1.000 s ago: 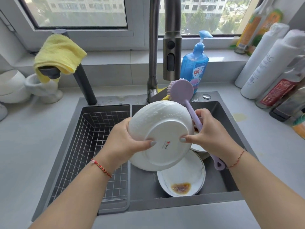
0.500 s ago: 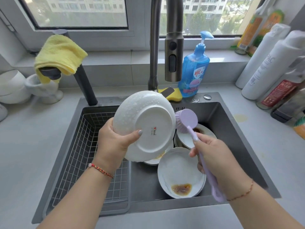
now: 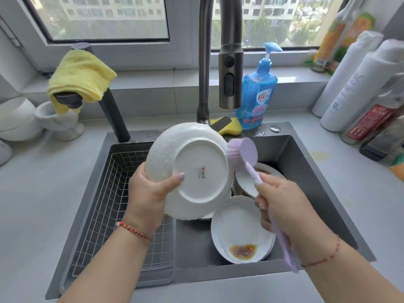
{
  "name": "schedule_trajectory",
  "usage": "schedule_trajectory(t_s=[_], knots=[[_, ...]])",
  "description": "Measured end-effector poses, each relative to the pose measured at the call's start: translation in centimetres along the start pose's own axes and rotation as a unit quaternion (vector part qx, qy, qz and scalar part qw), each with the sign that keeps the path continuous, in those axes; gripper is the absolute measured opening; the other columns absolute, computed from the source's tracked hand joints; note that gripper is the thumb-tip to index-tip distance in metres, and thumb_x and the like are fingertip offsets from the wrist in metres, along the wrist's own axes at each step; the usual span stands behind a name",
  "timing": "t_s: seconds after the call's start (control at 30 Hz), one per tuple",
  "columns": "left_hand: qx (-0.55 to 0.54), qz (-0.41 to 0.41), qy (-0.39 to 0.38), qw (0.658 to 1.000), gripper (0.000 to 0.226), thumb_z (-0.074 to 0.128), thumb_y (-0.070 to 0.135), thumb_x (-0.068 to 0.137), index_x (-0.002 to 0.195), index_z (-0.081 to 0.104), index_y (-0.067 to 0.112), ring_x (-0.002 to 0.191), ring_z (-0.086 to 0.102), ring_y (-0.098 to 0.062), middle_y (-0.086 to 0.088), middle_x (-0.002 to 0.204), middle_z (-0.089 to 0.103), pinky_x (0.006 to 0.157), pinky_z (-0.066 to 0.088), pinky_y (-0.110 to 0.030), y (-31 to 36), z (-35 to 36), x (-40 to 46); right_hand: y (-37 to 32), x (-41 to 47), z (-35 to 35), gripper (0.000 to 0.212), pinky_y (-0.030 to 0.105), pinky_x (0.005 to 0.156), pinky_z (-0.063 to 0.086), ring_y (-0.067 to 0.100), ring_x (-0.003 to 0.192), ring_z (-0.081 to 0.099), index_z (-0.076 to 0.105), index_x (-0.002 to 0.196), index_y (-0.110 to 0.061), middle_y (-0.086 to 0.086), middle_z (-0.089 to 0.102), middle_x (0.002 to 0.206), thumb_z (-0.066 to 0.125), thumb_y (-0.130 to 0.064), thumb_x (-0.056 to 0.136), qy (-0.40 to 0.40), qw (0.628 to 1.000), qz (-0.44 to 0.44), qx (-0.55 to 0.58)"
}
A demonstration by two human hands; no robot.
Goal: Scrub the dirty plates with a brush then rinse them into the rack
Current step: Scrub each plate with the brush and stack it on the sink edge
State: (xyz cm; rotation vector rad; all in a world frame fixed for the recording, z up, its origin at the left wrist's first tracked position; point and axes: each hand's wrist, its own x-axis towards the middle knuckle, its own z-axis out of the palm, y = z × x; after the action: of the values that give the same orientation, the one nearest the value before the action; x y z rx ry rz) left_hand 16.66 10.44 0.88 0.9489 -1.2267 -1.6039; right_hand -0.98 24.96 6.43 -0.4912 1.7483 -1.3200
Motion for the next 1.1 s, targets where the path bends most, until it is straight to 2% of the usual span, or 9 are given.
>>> schedule_trajectory(t_s=[0.17,0.37,0.5,0.6,0.7,0.8,0.87,1.0,1.1], knots=[[-0.087,-0.027,-0.023,0.996,0.069,0.081,0.001,0.063,0.128,0.057,0.001,0.107,0.067,-0.042,-0.023,0.119,0.067,0.085,0.057,-0.055,0.0,-1.1,0.7,0.6,-0.6,-0.1,0.042,0.019,0.042,0.021,0.012,0.04,0.02,0.07,0.1,-0.027,0.0,0.035,0.05,0.036,-0.005,0.096,-0.025,0.999,0.031,0.026],[-0.11,-0.061,-0.047,0.991,0.077,0.084,0.011,0.055,0.126,0.056,-0.001,0.106,0.066,-0.044,-0.026,0.118,0.067,0.083,0.058,-0.054,-0.8,0.1,0.3,-2.5,0.6,0.6,0.043,0.021,0.04,0.027,0.011,0.04,0.027,0.07,0.103,-0.044,0.002,0.036,0.051,0.043,-0.011,0.098,-0.03,0.993,-0.106,-0.044],[-0.164,-0.067,-0.006,0.984,0.084,0.088,0.014,0.054,0.132,0.058,0.004,0.112,0.064,-0.042,-0.024,0.124,0.065,0.088,0.056,-0.056,-1.0,-0.6,0.9,-0.4,-0.8,0.0,0.049,0.023,0.042,0.027,0.01,0.043,0.027,0.066,0.094,-0.057,0.001,0.033,0.054,0.042,-0.014,0.097,-0.043,0.986,-0.089,-0.136],[-0.192,-0.068,0.018,0.979,0.08,0.081,0.014,0.058,0.134,0.058,0.01,0.116,0.063,-0.038,-0.02,0.128,0.064,0.09,0.054,-0.057,-0.8,-1.2,1.6,1.3,-3.2,0.6,0.043,0.02,0.043,0.027,0.005,0.041,0.026,0.061,0.108,-0.053,-0.01,0.03,0.049,0.043,-0.016,0.097,-0.076,0.973,-0.09,-0.199],[-0.192,-0.074,0.032,0.978,0.078,0.081,0.012,0.058,0.132,0.059,0.009,0.115,0.064,-0.038,-0.02,0.127,0.065,0.089,0.054,-0.058,-1.1,-0.8,1.5,1.3,-2.8,1.1,0.041,0.014,0.046,0.029,0.004,0.04,0.037,0.054,0.12,-0.05,-0.015,0.041,0.042,0.043,-0.018,0.097,-0.067,0.958,-0.106,-0.257],[-0.171,-0.086,0.02,0.981,0.064,0.074,0.003,0.066,0.128,0.061,0.007,0.112,0.065,-0.04,-0.022,0.123,0.066,0.09,0.053,-0.06,-1.5,0.1,0.9,-0.2,0.4,0.3,0.026,0.026,0.05,0.032,0.006,0.04,0.03,0.062,0.113,-0.016,-0.009,0.037,0.047,0.044,-0.015,0.095,0.006,0.954,-0.115,-0.276],[-0.161,-0.09,0.002,0.983,0.06,0.071,0.002,0.068,0.128,0.061,0.004,0.11,0.066,-0.041,-0.024,0.122,0.066,0.088,0.055,-0.058,-1.6,0.7,0.6,-1.4,2.0,0.1,0.024,0.031,0.053,0.031,0.008,0.044,0.028,0.058,0.111,-0.006,-0.008,0.032,0.049,0.043,-0.012,0.093,0.027,0.959,-0.118,-0.257],[-0.181,-0.098,0.011,0.979,0.057,0.07,0.001,0.069,0.125,0.063,0.007,0.108,0.067,-0.039,-0.022,0.121,0.068,0.086,0.056,-0.057,-1.3,0.6,1.1,-1.1,1.5,0.2,0.023,0.028,0.051,0.03,0.008,0.045,0.027,0.057,0.11,-0.005,-0.008,0.032,0.05,0.044,-0.014,0.094,0.01,0.957,-0.135,-0.258],[-0.175,-0.101,0.058,0.978,0.05,0.073,-0.002,0.07,0.118,0.066,0.013,0.108,0.068,-0.036,-0.02,0.122,0.067,0.086,0.055,-0.059,-1.2,-0.6,1.9,0.8,-0.9,0.2,0.026,0.024,0.046,0.025,0.006,0.041,0.023,0.063,0.111,-0.025,-0.009,0.028,0.048,0.043,-0.017,0.096,-0.057,0.957,-0.101,-0.266]])
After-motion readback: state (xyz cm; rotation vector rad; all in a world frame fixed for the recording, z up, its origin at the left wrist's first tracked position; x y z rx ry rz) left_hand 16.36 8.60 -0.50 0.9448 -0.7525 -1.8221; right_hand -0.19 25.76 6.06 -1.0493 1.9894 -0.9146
